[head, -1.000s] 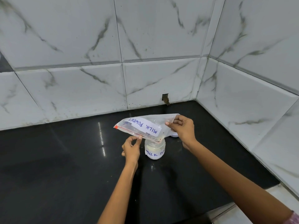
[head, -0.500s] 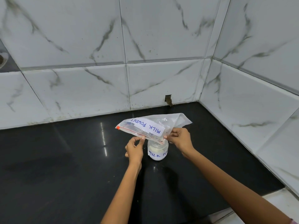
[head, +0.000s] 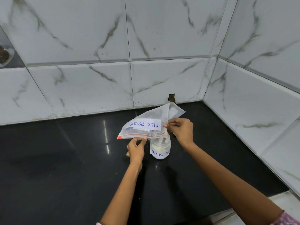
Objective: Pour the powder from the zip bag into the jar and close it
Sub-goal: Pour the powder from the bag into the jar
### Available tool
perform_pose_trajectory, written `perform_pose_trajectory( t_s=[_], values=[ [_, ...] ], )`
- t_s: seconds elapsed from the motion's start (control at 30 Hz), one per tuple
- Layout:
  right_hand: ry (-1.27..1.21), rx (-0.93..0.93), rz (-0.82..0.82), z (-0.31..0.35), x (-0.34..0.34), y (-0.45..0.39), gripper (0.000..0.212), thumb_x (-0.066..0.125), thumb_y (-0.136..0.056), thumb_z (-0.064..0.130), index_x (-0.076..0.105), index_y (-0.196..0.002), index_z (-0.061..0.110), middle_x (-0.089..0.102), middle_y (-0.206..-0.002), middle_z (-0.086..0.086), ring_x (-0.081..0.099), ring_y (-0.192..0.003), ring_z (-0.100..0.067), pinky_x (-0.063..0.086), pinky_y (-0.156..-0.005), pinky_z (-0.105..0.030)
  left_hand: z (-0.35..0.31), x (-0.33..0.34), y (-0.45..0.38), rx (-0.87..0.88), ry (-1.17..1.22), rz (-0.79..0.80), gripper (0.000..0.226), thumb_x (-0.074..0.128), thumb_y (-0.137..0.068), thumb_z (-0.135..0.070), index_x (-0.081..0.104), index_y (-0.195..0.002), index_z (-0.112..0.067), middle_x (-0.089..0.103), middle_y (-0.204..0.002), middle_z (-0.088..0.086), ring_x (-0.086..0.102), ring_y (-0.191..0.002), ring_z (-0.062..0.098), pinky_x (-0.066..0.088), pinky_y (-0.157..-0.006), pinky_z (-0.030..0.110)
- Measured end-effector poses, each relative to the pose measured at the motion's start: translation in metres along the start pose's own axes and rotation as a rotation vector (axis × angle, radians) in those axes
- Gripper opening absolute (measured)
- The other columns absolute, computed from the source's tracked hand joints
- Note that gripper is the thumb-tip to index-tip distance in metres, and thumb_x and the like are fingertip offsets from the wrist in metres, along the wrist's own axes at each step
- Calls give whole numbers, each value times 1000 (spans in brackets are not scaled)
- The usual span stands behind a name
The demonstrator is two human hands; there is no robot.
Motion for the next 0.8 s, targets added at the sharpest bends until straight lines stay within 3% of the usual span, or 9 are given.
perform_pose_trajectory(
  t_s=[0.07, 0.17, 0.27, 0.37, 0.53, 0.8],
  values=[
    [-14, 31, 40, -4, 3, -2, 18, 80, -74, 7, 75, -90, 0, 74, -78, -13, 71, -70, -13, 59, -68, -26, 1, -1, -1, 3, -1, -6, 20, 66, -86, -40, 69, -91, -21, 61, -121, 7, 48, -120, 28, 13, -93, 32],
    [-54, 93, 43, -12, 2, -4, 17, 77, -78, 10, 75, -91, -1, 71, -72, -8, 65, -56, -1, 52, -55, -13, -1, 1, 0, 4, 0, 9, 20, 67, -86, -39, 69, -92, -20, 62, -120, 7, 48, -120, 28, 13, -93, 31],
    [-39, 122, 111, -16, 6, -5, 14, 78, -78, 13, 76, -88, 3, 73, -75, -11, 66, -62, -9, 56, -56, -16, -2, 2, 1, 9, 12, 13, 18, 66, -87, -38, 69, -91, -20, 63, -118, 6, 49, -120, 27, 16, -93, 32],
    [-5, 115, 123, -17, 6, -4, 13, 80, -76, 16, 77, -84, 7, 74, -76, -7, 65, -63, -7, 55, -57, -16, -2, 3, 1, 18, 20, 30, 17, 65, -88, -36, 70, -90, -21, 64, -117, 6, 49, -120, 27, 22, -94, 32],
    [-29, 118, 70, -15, -3, -9, 12, 84, -70, 15, 76, -78, 10, 73, -74, -3, 66, -63, -4, 51, -54, -11, 0, 3, 2, -8, 14, 19, 18, 65, -88, -38, 70, -90, -20, 63, -119, 6, 48, -121, 28, 17, -92, 33],
    [23, 97, 126, -10, 9, -7, 17, 85, -69, 16, 75, -78, 5, 72, -72, -6, 66, -65, -12, 56, -63, -25, 3, 6, 6, -30, 39, 10, 19, 66, -88, -36, 69, -89, -18, 61, -121, 9, 48, -118, 29, 17, -90, 32]
  ],
)
Point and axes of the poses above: each hand's wrist, its own y-axis away from the middle knuckle, its own x-axis out of the palm, z = x × y, the point moved 10 cm from there along -y, towards the middle knuckle
